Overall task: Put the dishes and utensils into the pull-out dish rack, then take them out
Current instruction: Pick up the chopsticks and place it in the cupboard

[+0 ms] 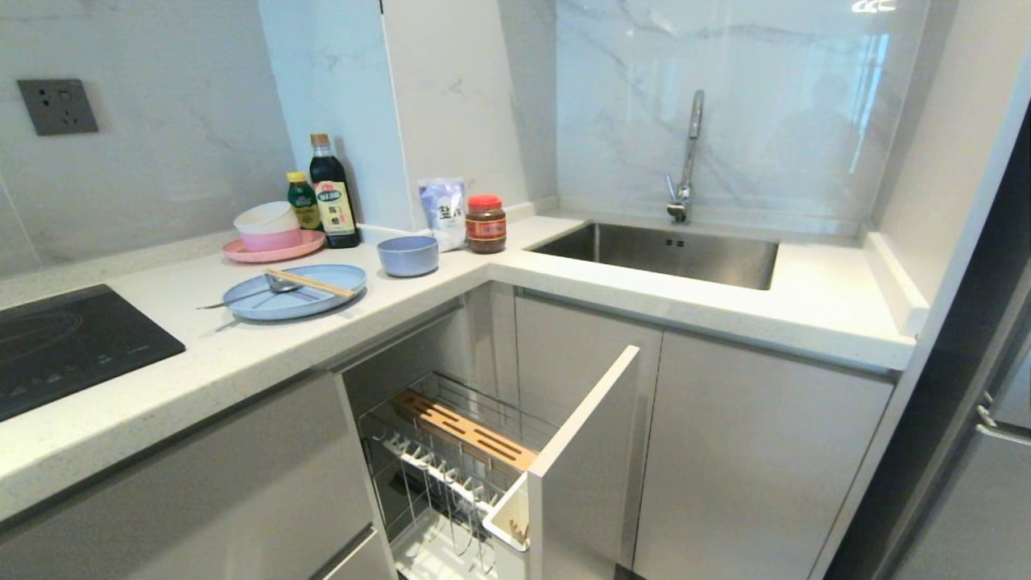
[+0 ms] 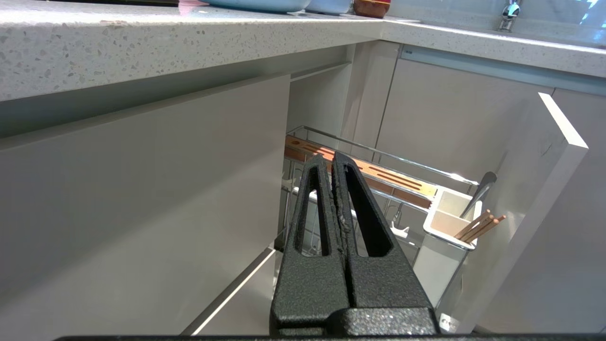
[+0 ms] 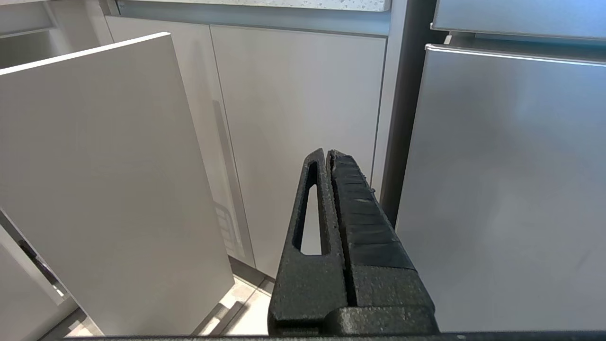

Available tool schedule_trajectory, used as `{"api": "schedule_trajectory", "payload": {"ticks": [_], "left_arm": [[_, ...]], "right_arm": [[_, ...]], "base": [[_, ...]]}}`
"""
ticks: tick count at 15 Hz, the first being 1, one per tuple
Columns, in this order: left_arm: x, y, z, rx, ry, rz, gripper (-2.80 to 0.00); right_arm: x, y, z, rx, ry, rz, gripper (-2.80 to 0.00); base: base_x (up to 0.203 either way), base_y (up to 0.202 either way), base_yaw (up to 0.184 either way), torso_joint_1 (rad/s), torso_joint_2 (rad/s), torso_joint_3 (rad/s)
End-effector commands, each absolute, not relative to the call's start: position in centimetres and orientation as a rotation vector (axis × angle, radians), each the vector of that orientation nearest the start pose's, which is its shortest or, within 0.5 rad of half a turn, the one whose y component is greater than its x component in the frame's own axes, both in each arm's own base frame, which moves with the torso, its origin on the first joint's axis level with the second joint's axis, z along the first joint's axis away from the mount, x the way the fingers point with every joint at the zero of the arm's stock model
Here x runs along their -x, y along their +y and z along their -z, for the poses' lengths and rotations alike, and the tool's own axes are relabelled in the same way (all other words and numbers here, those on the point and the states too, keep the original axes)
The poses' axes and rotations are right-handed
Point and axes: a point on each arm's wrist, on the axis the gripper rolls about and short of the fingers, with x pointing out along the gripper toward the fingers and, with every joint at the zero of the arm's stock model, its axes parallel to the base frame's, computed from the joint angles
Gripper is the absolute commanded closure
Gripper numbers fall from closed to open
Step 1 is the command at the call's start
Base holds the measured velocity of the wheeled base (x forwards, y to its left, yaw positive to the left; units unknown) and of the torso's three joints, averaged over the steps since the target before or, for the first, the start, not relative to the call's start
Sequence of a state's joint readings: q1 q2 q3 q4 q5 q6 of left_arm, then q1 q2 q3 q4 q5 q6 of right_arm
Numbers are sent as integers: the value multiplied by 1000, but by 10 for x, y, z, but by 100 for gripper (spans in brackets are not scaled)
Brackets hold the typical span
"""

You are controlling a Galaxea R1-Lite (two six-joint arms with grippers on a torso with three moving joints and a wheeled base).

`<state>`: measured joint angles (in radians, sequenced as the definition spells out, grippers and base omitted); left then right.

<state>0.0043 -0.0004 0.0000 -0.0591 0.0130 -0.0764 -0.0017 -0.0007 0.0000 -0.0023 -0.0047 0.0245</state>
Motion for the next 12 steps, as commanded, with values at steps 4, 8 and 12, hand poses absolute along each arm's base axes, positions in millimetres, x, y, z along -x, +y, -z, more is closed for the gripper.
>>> {"api": "schedule_trajectory", "payload": {"ticks": [4, 8, 12], "left_arm": [[21, 0, -74, 77, -33, -17, 0], [21, 0, -75, 75, -35, -17, 0], [21, 0, -75, 75, -36, -17, 0]], "right_arm": [[23, 0, -75, -25, -5, 6, 0], [23, 0, -75, -25, -3, 6, 0], [23, 0, -75, -25, -5, 6, 0]], "base": [[0, 0, 0, 0, 0, 0], [0, 0, 0, 1, 1, -17], [0, 0, 0, 2, 2, -164]]}}
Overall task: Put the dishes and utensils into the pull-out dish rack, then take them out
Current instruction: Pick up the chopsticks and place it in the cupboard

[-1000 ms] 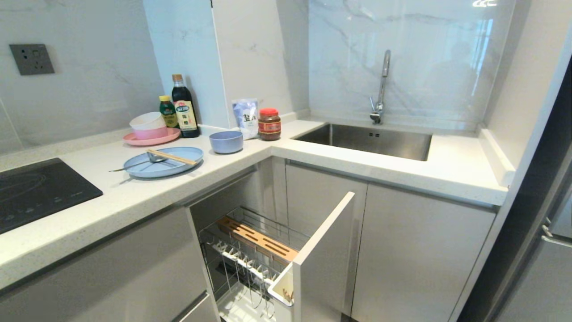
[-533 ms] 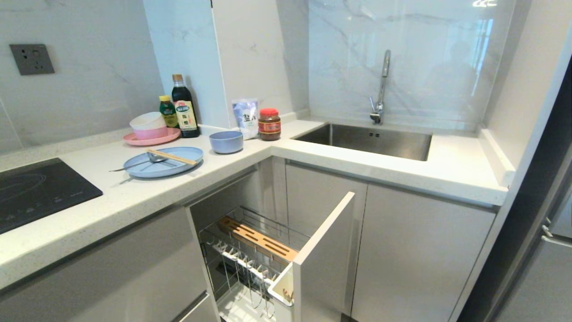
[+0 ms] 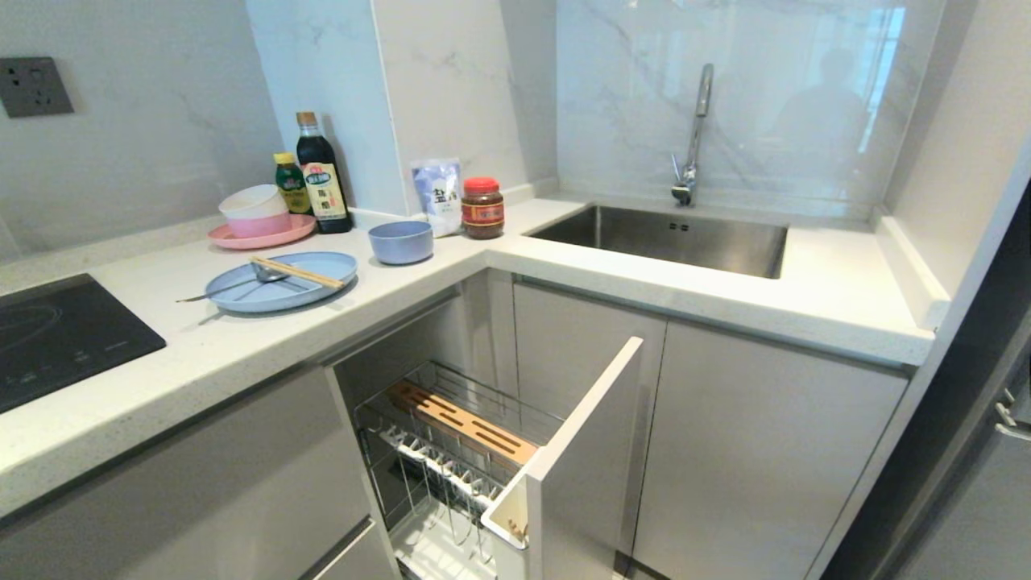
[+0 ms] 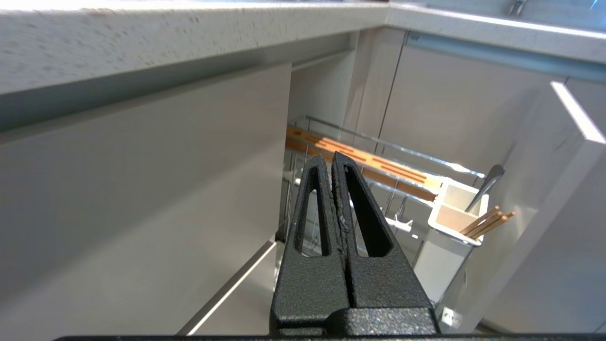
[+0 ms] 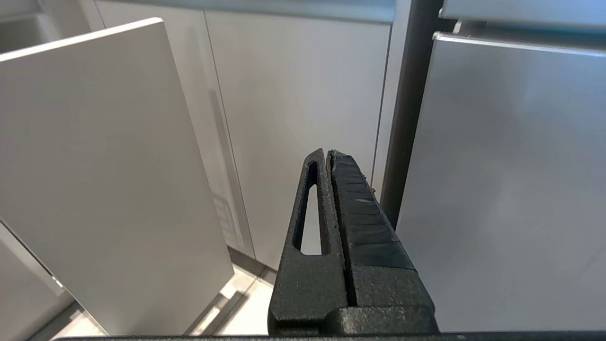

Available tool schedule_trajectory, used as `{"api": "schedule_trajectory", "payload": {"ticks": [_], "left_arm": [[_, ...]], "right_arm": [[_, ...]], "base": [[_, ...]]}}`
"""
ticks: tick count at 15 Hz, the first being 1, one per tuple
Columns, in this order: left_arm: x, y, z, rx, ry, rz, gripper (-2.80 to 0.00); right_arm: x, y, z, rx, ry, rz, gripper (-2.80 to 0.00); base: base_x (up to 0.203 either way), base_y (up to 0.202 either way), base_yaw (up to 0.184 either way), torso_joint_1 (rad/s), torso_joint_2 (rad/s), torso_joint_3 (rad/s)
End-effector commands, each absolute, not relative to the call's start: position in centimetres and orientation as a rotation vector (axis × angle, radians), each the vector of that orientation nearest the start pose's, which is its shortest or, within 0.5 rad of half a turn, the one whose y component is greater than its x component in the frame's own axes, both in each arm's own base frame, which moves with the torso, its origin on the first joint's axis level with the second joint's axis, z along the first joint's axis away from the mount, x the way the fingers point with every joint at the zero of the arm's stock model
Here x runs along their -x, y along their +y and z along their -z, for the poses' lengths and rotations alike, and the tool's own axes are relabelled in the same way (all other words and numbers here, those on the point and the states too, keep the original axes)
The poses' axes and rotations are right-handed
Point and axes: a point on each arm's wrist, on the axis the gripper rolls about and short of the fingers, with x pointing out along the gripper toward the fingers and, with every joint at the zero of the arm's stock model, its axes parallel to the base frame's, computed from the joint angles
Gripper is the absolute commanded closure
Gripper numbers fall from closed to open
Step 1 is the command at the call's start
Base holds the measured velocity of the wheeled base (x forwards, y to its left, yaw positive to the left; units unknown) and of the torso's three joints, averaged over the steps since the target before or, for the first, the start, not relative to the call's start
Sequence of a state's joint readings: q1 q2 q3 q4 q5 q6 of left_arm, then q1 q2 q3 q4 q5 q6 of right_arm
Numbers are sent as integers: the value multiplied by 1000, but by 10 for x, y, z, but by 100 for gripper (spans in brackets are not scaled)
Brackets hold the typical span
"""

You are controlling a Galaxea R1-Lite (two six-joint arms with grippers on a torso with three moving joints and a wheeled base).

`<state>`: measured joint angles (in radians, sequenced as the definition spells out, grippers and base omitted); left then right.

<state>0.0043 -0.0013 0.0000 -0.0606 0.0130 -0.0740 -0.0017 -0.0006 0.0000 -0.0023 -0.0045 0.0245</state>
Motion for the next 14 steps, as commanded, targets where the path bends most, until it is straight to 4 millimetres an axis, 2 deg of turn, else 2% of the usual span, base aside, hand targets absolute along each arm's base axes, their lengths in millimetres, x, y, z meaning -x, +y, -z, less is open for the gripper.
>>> {"api": "schedule_trajectory", "payload": {"ticks": [1, 14], "left_arm": [[21, 0, -75, 75, -36, -17, 0], [21, 0, -75, 74, -36, -17, 0]], "right_arm": [[23, 0, -75, -24, -5, 6, 0], [23, 0, -75, -24, -5, 6, 0]], "base": [[0, 0, 0, -2, -2, -198], [0, 0, 0, 3, 2, -201]]}}
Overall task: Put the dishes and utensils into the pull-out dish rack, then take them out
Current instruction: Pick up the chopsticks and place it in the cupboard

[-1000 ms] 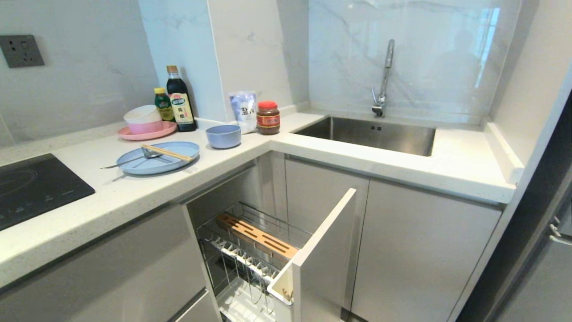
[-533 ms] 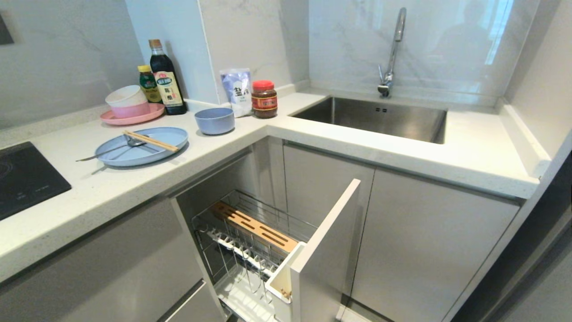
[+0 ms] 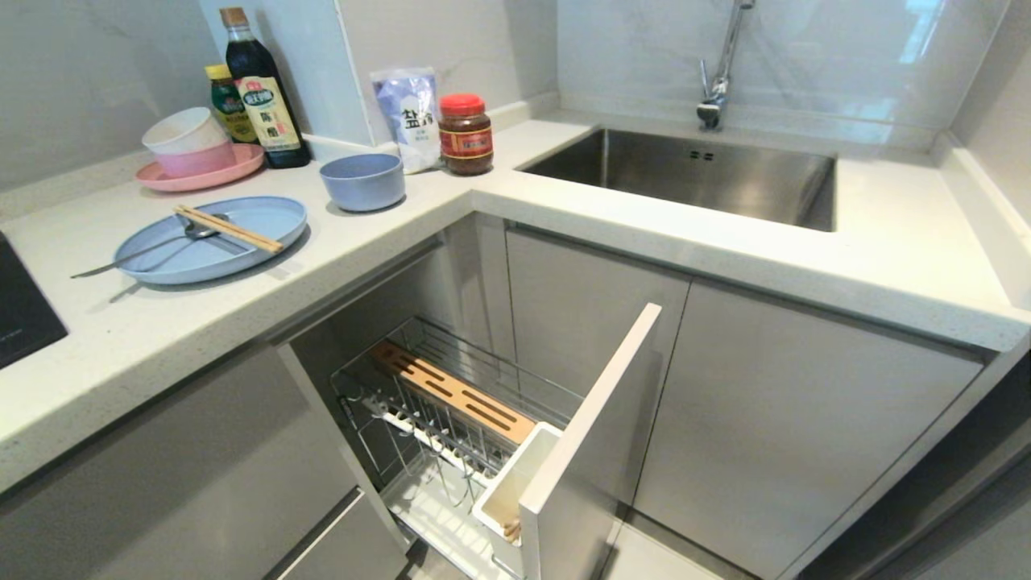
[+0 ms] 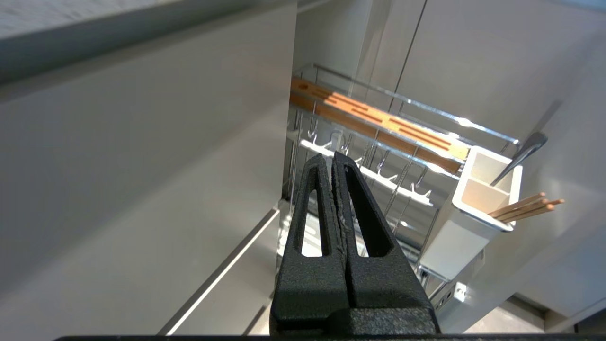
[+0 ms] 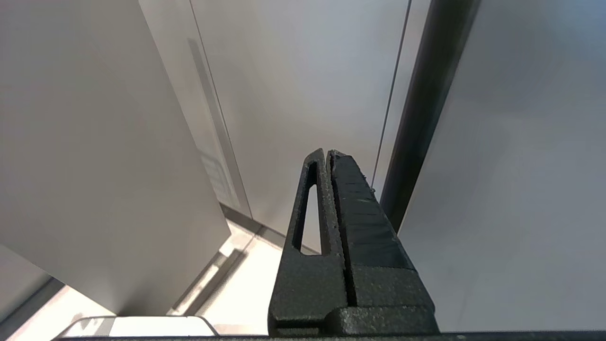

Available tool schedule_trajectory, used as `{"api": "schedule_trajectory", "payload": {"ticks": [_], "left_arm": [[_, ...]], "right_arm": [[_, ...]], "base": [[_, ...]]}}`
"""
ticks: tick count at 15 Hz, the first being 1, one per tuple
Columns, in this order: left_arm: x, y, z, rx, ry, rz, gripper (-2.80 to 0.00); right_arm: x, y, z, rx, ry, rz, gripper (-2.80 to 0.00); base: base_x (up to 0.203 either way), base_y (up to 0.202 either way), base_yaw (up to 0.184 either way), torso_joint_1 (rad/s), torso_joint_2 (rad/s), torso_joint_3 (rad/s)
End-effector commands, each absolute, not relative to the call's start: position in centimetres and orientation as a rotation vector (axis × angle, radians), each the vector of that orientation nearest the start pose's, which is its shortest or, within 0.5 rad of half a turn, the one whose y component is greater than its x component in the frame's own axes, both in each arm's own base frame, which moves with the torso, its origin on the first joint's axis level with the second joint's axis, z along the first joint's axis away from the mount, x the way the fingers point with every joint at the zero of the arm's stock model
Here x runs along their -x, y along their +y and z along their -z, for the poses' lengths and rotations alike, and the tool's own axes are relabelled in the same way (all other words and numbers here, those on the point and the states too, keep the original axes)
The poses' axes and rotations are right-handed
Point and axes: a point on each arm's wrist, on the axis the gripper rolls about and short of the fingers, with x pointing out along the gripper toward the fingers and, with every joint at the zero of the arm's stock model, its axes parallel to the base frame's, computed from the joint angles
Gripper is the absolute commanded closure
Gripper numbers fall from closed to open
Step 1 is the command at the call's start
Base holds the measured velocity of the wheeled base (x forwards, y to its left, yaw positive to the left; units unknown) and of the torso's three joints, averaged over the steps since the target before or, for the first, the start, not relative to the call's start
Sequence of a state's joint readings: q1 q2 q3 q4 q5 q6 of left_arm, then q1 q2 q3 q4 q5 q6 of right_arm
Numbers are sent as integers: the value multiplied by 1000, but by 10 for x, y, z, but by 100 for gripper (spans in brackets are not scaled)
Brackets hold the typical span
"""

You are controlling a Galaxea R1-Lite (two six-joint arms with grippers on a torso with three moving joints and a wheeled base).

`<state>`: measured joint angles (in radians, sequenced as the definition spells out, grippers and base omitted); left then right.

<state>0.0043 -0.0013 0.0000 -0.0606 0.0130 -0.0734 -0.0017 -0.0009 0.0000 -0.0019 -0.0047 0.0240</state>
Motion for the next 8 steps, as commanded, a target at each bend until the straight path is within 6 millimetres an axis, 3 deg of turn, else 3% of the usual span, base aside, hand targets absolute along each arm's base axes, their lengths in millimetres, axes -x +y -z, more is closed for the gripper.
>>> {"api": "schedule_trajectory", "payload": {"ticks": [1, 8], "left_arm": [[21, 0, -75, 74, -36, -17, 0], [21, 0, -75, 74, -36, -17, 0]], "right_arm": [[23, 0, -75, -25, -5, 6, 0], [23, 0, -75, -25, -5, 6, 0]], "base": [[0, 0, 0, 5, 7, -196], [0, 0, 0, 3, 4, -198]]}}
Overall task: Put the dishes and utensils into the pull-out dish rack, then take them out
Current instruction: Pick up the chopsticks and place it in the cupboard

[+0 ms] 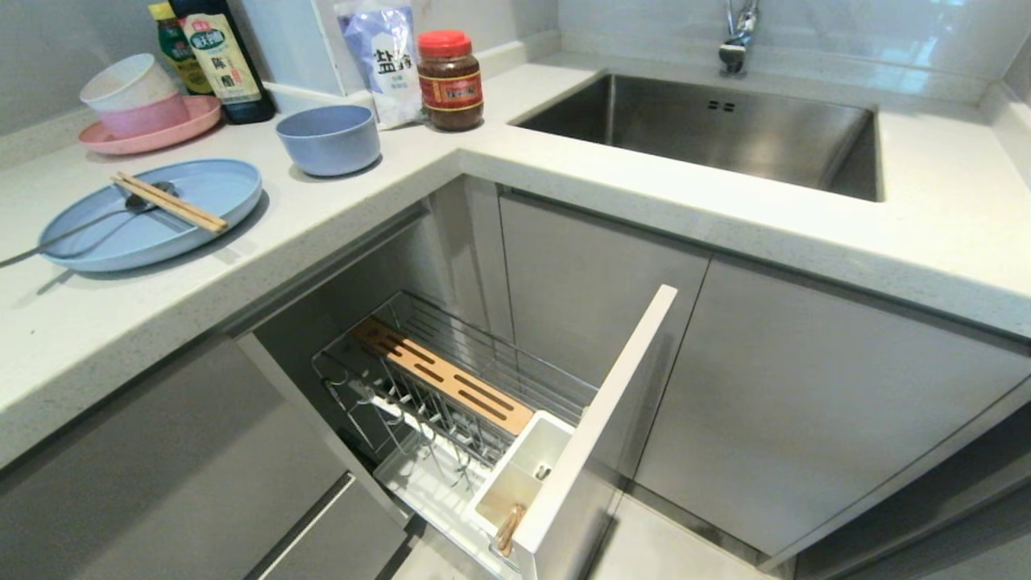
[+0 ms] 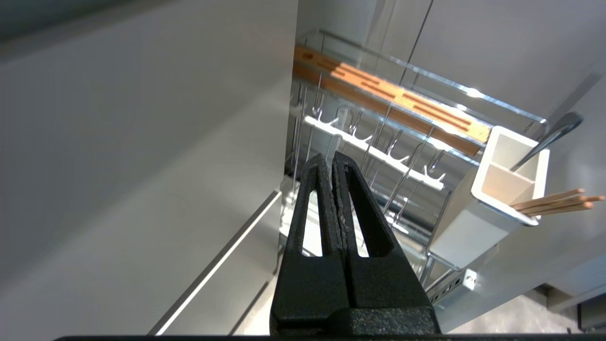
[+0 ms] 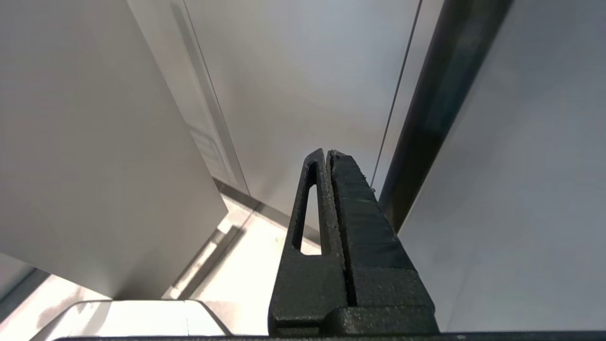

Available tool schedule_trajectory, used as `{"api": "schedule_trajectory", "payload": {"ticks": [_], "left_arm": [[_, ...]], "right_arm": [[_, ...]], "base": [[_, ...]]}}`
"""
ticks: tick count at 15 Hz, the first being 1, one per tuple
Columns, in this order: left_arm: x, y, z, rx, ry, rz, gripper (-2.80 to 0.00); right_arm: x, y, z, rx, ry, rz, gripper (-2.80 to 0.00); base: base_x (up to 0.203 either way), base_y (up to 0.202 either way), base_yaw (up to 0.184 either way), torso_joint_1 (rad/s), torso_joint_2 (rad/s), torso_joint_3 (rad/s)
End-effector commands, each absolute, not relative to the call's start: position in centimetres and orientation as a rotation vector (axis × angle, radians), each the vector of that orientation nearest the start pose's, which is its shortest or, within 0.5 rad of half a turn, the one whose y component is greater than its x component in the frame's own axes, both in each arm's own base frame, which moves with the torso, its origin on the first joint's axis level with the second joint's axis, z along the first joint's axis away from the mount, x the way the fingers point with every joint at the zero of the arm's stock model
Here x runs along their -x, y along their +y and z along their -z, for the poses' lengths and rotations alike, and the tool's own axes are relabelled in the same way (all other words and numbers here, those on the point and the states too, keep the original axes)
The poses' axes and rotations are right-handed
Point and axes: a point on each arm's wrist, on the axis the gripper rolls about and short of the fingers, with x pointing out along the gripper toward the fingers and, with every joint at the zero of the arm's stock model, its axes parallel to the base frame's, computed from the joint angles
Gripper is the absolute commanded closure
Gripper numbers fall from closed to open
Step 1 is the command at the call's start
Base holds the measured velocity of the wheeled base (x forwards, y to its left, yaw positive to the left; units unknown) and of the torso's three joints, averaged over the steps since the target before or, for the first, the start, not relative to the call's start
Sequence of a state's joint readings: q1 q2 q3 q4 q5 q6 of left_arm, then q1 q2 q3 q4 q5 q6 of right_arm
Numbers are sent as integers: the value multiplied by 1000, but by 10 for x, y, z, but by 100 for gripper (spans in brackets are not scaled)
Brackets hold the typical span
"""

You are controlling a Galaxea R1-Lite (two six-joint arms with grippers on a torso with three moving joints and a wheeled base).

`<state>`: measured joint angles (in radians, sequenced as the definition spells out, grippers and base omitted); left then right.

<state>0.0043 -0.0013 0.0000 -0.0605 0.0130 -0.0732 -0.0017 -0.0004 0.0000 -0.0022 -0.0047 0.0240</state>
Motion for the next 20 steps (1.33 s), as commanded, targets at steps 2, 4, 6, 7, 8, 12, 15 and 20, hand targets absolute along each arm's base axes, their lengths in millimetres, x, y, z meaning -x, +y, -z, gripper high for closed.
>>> {"api": "schedule_trajectory", "payload": {"ticks": [2, 4, 6, 7, 8, 12, 15, 20], "left_arm": [[21, 0, -75, 75, -36, -17, 0], [21, 0, -75, 74, -36, -17, 0], [21, 0, -74, 74, -34, -17, 0], [21, 0, -74, 74, -34, -17, 0], [21, 0, -74, 75, -34, -17, 0], [21, 0, -74, 74, -34, -17, 0], [22, 0, -79, 72, -65, -16, 0], [58, -1, -162, -59, -349, -3, 0]], "right_arm": [[23, 0, -75, -25, -5, 6, 0], [23, 0, -75, -24, -6, 6, 0], [23, 0, -75, -24, -3, 6, 0], [23, 0, -75, -25, -3, 6, 0], [23, 0, -75, -25, -5, 6, 0], [23, 0, -75, -25, -5, 6, 0], [23, 0, -75, -25, -3, 6, 0], [23, 0, -75, -25, -5, 6, 0]], "base": [[0, 0, 0, 5, 6, -198], [0, 0, 0, 3, 3, -204], [0, 0, 0, 3, -1, -200], [0, 0, 0, 5, -2, -205], [0, 0, 0, 1, 5, -179], [0, 0, 0, 2, 3, -44], [0, 0, 0, 0, 0, 0], [0, 0, 0, 0, 0, 0]]}}
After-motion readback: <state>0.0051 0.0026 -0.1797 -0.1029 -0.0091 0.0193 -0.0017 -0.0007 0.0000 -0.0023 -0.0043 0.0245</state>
